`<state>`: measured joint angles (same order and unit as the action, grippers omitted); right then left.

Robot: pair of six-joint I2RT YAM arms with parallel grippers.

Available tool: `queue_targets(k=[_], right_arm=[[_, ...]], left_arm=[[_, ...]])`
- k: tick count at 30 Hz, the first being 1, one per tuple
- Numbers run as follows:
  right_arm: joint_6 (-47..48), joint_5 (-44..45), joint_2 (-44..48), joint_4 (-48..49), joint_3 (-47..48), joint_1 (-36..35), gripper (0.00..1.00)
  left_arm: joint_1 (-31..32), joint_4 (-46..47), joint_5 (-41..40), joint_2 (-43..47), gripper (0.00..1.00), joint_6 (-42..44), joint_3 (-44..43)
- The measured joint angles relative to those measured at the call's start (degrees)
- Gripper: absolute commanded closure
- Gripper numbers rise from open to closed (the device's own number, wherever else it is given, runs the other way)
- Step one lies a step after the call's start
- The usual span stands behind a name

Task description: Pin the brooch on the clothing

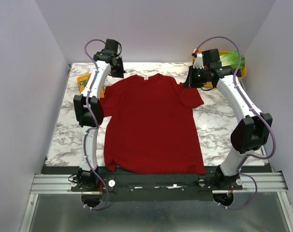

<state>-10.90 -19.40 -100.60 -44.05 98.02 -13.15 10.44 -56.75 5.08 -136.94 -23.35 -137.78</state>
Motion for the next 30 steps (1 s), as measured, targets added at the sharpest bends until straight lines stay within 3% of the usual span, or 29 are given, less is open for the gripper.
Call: queue_targets(k=[6, 11, 18, 30], right_arm=[[0.31, -1.25, 0.15, 0.37, -3.41, -1.62, 0.99], [0.28, -2.69, 0.98, 0.48, -5.42, -2.49, 0.99], [0.44, -3.04, 3.56, 0.74, -6.03, -2.49, 0.99], [0.92, -3.93, 5.38, 1.07, -10.19, -2.49, 0.99]], left_arm=[[-5.88, -0.28, -1.95, 5.25, 1.00, 2.67, -2.86], [-10.05, -1.60, -3.41, 0.09, 1.00, 3.34, -3.69], [-9.64, -3.65, -3.13, -11.17, 1.00, 2.16, -7.06], [-15.08, -5.57, -5.22, -8.70, 1.00, -3.02, -1.55]])
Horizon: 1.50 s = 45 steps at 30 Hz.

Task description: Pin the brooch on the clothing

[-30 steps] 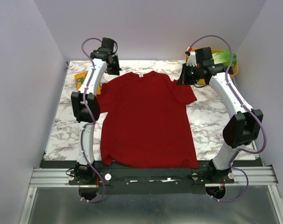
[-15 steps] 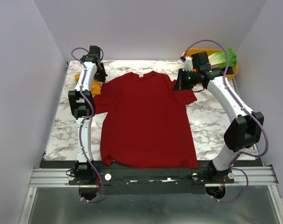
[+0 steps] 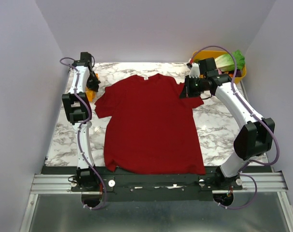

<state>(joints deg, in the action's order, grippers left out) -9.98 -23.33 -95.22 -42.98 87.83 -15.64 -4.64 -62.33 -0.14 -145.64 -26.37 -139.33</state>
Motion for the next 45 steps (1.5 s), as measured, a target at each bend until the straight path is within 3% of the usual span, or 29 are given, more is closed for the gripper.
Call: queue_targets(k=[8, 16, 22, 45], right_arm=[[0.59, -0.17, 0.31, 0.07, -2.43, 0.00, 0.99], [0.68, -0.24, 0.33, 0.17, -2.99, -0.02, 0.99], [0.92, -0.33, 0.33, 0.15, -3.50, -0.02, 0.99], [0.94, -0.42, 0.66, 1.84, -5.09, -0.07, 0.99]], left_arm=[[-4.07, 3.37, -0.79, 7.50, 1.00, -0.44, 10.21], [4.59, 6.38, -0.72, 14.95, 1.00, 1.49, 15.72], [9.88, 7.41, -0.66, 14.91, 1.00, 1.99, 22.16], [12.22, 11.72, -2.03, 14.05, 1.00, 4.61, 27.39]])
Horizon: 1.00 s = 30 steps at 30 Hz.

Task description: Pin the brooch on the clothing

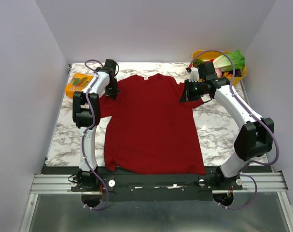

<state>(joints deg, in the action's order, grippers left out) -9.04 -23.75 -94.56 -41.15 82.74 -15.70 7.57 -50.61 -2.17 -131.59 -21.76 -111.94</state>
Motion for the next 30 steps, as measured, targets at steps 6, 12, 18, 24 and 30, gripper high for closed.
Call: queue_targets(k=[6, 12, 18, 24, 30], right_arm=[[0.00, 0.02, 0.00, 0.02, 0.00, -0.11, 0.99], [0.00, 0.02, 0.00, 0.00, 0.00, -0.11, 0.99], [0.02, 0.07, -0.04, 0.00, 0.00, -0.11, 0.99], [0.04, 0.35, -0.07, -0.09, 0.24, -0.11, 0.99], [0.07, 0.90, -0.28, -0.33, 1.31, -0.11, 0.99]], left_arm=[[0.00, -0.26, -1.31, -0.02, 1.00, 0.52, -2.03], [0.00, -2.29, -3.54, -0.24, 1.00, 0.85, -4.50], [0.00, -5.88, -7.63, -3.72, 1.00, 0.85, -9.07], [0.00, -13.57, -11.74, -14.93, 1.00, 0.85, -25.62], [0.13, -17.99, -13.94, -18.73, 1.00, 0.83, -32.02]])
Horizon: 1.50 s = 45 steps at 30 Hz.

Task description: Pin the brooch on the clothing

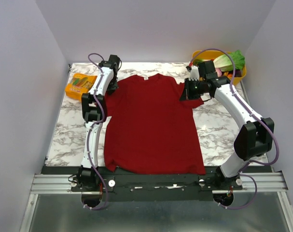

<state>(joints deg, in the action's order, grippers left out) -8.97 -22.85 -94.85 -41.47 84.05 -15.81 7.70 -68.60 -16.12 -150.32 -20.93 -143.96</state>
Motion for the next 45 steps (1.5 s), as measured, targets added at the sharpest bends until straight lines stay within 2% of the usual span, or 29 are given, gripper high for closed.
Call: queue_targets(k=[8, 15, 22, 25, 30, 35, 40, 45], right_arm=[[0.04, 0.09, -0.92, -0.17, 2.23, 0.00, 0.99], [0.07, 0.07, -3.52, -0.39, 3.58, 0.00, 0.99], [0.57, 0.04, -4.22, -0.61, 3.93, 0.00, 0.99], [0.70, 0.04, -4.22, -0.59, 3.93, 0.00, 0.99], [0.68, -0.02, -3.41, -0.46, 3.58, 0.00, 0.99], [0.20, 0.68, 0.20, -0.31, 0.17, -1.44, 0.99], [-0.70, 4.85, 2.64, -0.87, -3.96, -8.96, 0.99], [-3.06, 11.19, 2.71, -2.01, -11.58, -18.23, 0.99]], left_arm=[[-0.44, -3.10, -0.33, -2.69, 1.00, -1.20, -5.22], [-3.82, -2.40, 2.27, -3.52, 1.00, -3.96, -7.28], [-6.62, 1.51, 6.99, -3.50, 1.00, -6.84, -7.34], [-6.93, 6.34, 11.34, -2.64, 1.00, -7.21, -5.70], [-5.25, 15.41, 17.66, 5.92, 1.00, -6.56, 6.36], [-2.14, 22.75, 20.94, 25.27, 1.00, -5.90, 26.56], [2.29, 26.91, 20.61, 45.24, 1.00, -5.27, 48.24], [6.14, 26.82, 19.04, 52.57, 1.00, -5.51, 66.47]])
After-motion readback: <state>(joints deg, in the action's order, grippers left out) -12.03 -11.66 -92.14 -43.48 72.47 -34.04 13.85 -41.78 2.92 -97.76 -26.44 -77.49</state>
